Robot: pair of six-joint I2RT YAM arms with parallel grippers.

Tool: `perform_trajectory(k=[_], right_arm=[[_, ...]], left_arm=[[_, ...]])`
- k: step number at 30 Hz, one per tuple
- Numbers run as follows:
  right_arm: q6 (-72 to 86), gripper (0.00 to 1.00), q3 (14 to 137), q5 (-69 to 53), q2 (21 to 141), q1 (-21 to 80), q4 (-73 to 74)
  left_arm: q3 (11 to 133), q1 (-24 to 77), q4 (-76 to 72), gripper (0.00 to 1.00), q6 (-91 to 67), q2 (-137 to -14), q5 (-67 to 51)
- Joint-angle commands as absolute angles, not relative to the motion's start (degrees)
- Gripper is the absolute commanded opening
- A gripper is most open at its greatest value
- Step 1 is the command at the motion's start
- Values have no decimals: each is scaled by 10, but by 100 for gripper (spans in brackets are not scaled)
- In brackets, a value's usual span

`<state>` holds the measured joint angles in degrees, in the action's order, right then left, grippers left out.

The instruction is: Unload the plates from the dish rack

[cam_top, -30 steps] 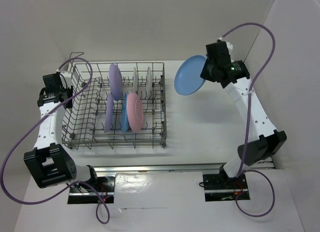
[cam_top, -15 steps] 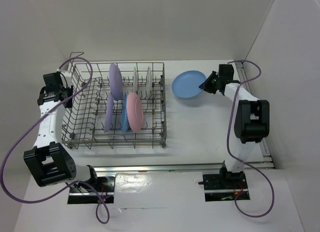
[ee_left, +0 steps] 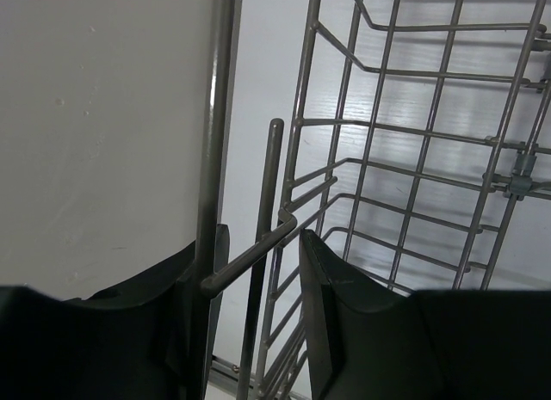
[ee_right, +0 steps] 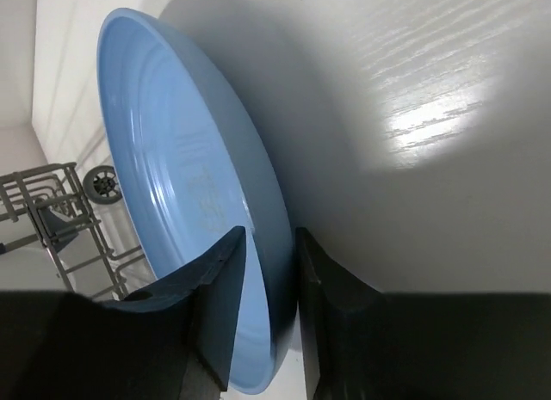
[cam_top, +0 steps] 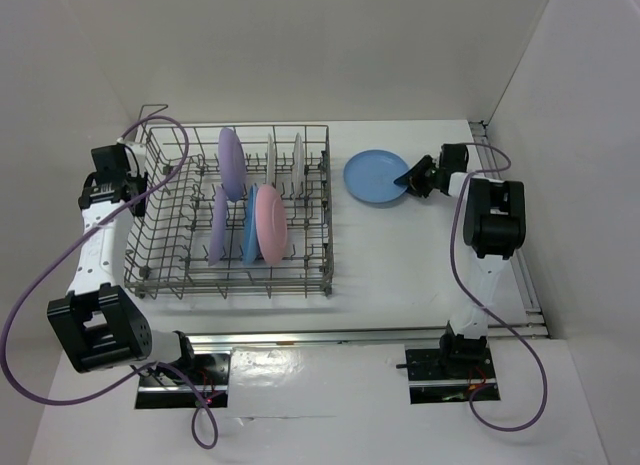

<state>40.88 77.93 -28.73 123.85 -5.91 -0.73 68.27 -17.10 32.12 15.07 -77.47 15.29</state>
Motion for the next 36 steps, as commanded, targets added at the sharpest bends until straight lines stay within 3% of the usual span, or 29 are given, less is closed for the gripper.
perform_trajectory(k=[1,2,5,6,10,18,21,24,28,32,36], right_arm=[[375,38,787,-261,1245,-57,26],[368,41,787,-261,1245,-57,32],[361,66,803,-224,1220,-57,84],[361,79,810,-205,1215,-57,132],[379,100,852,-104,1164,-62,255],[384,100,853,171,987,40,324],[374,100,853,211,899,89,319],[283,100,830,228,822,201,247],[275,100,913,289,847,382,360],[315,98,978,205,911,434,432],[352,97,1026,205,968,478,523]], left_arm=[[698,-155,344,47,168,-772,132],[698,-155,344,48,168,-772,132],[698,-155,344,48,168,-766,137],[698,-155,344,48,168,-766,137],[698,-149,344,48,168,-756,137],[686,-149,337,50,168,-739,116],[681,-149,337,50,168,-739,104],[665,-149,323,51,168,-726,98],[654,-149,316,51,168,-715,82],[648,-149,316,51,168,-715,71],[648,-149,311,51,173,-715,71]])
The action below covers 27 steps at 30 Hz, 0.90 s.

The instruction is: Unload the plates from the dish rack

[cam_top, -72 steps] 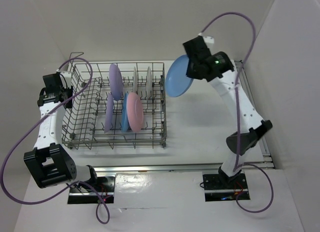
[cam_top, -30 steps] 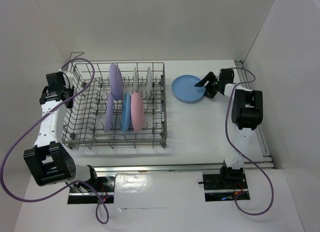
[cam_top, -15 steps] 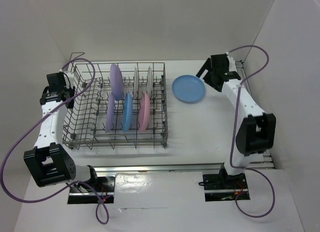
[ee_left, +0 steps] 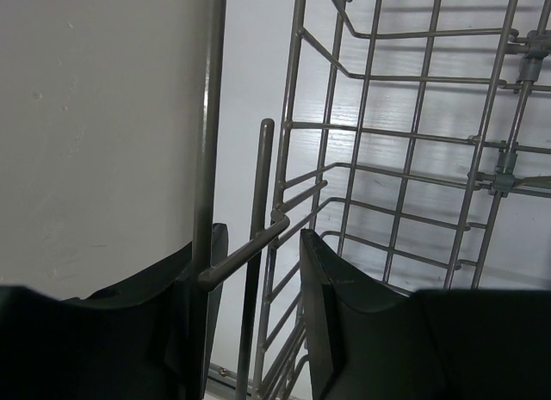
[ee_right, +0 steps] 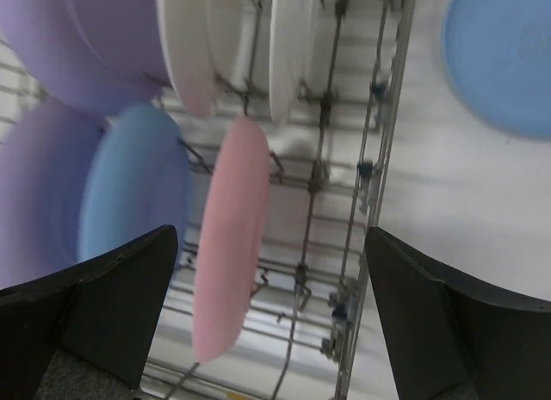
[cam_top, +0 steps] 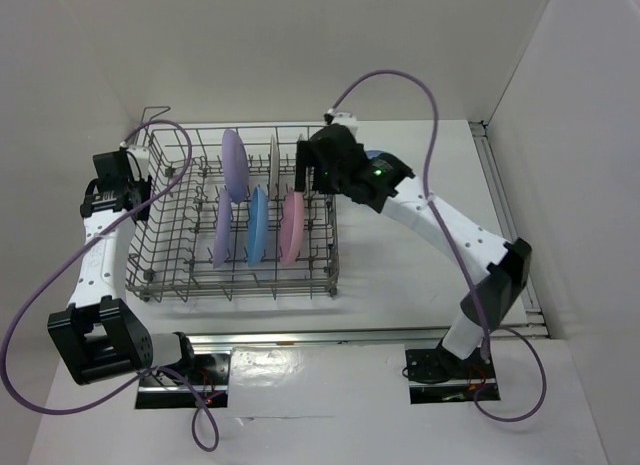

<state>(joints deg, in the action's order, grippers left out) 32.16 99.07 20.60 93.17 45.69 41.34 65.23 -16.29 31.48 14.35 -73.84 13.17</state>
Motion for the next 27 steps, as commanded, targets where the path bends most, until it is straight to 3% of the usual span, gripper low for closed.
perform_trajectory(k=[1,10,13,14,17,23,24,25,27], right_arm=[[360,97,1037,205,980,483,556],[391,95,1006,168,1017,526,524],[391,77,1000,179,1029,526,524],[396,66,1000,179,1035,526,524],[391,55,1008,185,1035,526,516],[373,56,1003,167,1065,520,483],[373,50,1009,167,1074,520,483],[373,29,1009,167,1074,520,483],[373,13,1020,173,1074,520,478]], left_arm=[[654,-149,316,51,173,-722,77],[678,-149,311,52,178,-739,77],[679,-149,311,52,178,-739,83],[673,-149,306,52,178,-739,83],[668,-149,301,53,178,-734,83],[679,-149,306,53,178,-739,76],[679,-149,306,53,178,-739,69],[679,-149,306,53,178,-739,69],[679,-149,306,53,178,-739,69]])
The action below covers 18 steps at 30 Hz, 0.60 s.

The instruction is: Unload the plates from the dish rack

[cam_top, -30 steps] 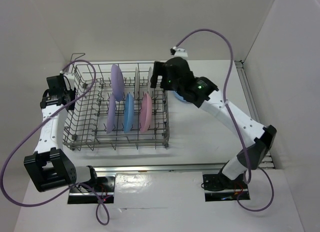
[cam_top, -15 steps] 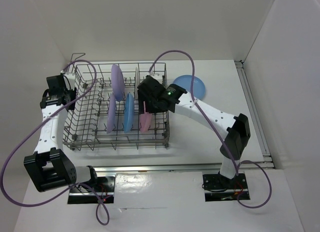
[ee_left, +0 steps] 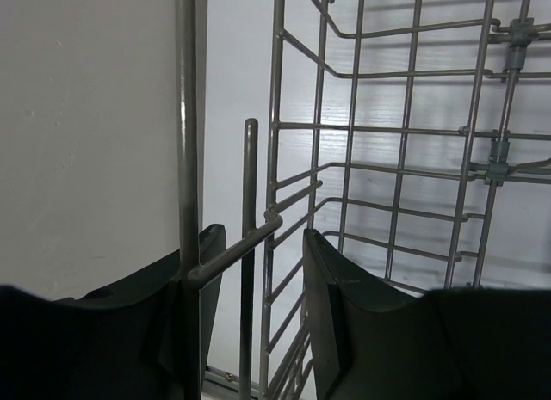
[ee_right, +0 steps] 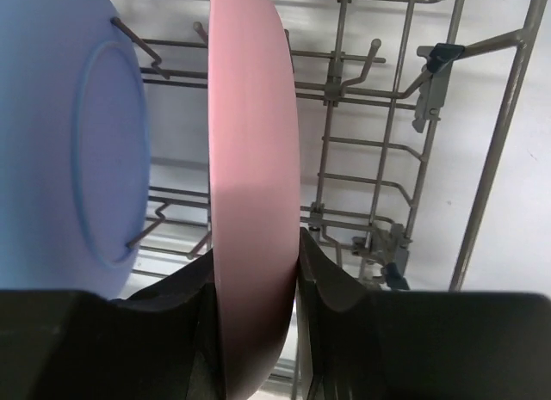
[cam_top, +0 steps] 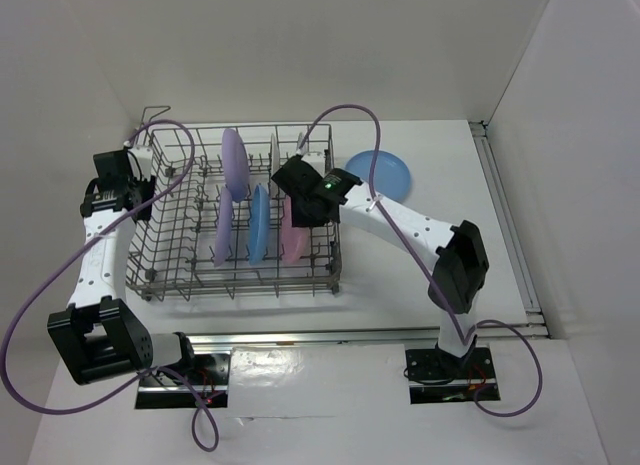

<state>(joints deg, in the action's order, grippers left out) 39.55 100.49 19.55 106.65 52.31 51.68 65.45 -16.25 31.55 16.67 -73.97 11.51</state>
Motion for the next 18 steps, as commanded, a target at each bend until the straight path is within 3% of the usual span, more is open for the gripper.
perform_trajectory(k=[1,2,14,18], right_arm=[[373,8,1027,173,1068,520,478],[373,0,1034,173,1068,520,486],[361,0,1258,251,1073,540,620],[345,0,1294,234,1045,462,677]], left_arm=[[679,-149,306,53,178,-739,69],[679,-149,301,53,178,-739,69],[685,-149,288,53,184,-762,117],[695,-149,288,53,184,-768,131]])
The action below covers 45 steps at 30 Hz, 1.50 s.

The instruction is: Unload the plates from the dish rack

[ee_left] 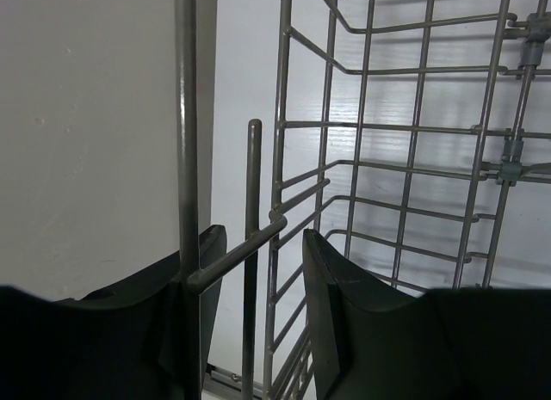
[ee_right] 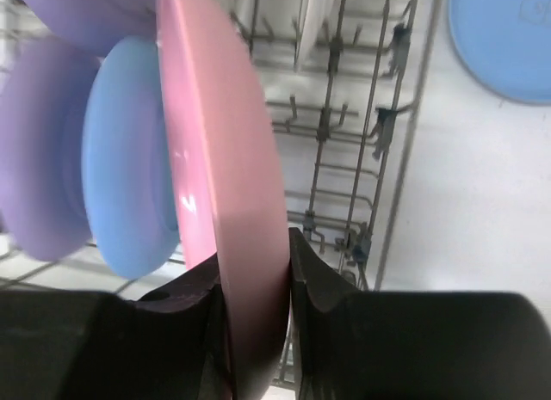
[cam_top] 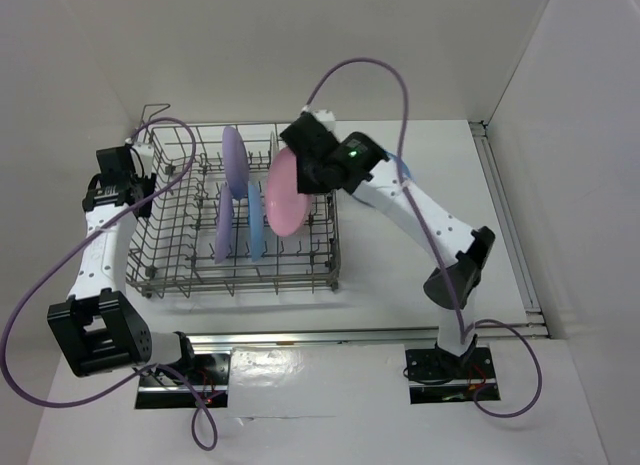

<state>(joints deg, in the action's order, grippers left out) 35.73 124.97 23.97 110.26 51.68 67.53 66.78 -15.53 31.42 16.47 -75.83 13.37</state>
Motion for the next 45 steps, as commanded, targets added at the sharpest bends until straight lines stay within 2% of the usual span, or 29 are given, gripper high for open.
perform_trajectory(k=[1,9,13,17,19,25,29,39,40,43,44,45], right_arm=[[318,0,1286,210,1018,438,665],[247,0,1192,27,954,193,544],[230,0,1089,-43,959,86,453],[248,0,970,-222,990,-10,292],[254,0,930,-273,1007,-34,194],[295,0,887,-346,1111,-39,69],[319,0,903,-375,1192,-40,34],[308,1,912,-356,1252,-40,30],[308,2,918,-350,1259,-40,30],[293,25,936,-343,1264,-40,65],[287,41,936,-343,1264,-34,76],[273,45,942,-343,1264,-34,99]], left_arm=[[695,-149,288,53,184,-768,131],[706,-155,300,53,184,-784,131],[711,-155,300,53,184,-784,131],[711,-155,300,53,190,-795,131],[716,-155,300,53,196,-801,138],[722,-155,306,53,207,-817,160],[709,-155,298,53,213,-817,171],[698,-155,293,53,219,-829,183],[698,-155,293,53,219,-829,183],[698,-155,293,53,214,-836,183],[698,-155,293,53,214,-836,183],[698,-155,293,53,214,-841,178]])
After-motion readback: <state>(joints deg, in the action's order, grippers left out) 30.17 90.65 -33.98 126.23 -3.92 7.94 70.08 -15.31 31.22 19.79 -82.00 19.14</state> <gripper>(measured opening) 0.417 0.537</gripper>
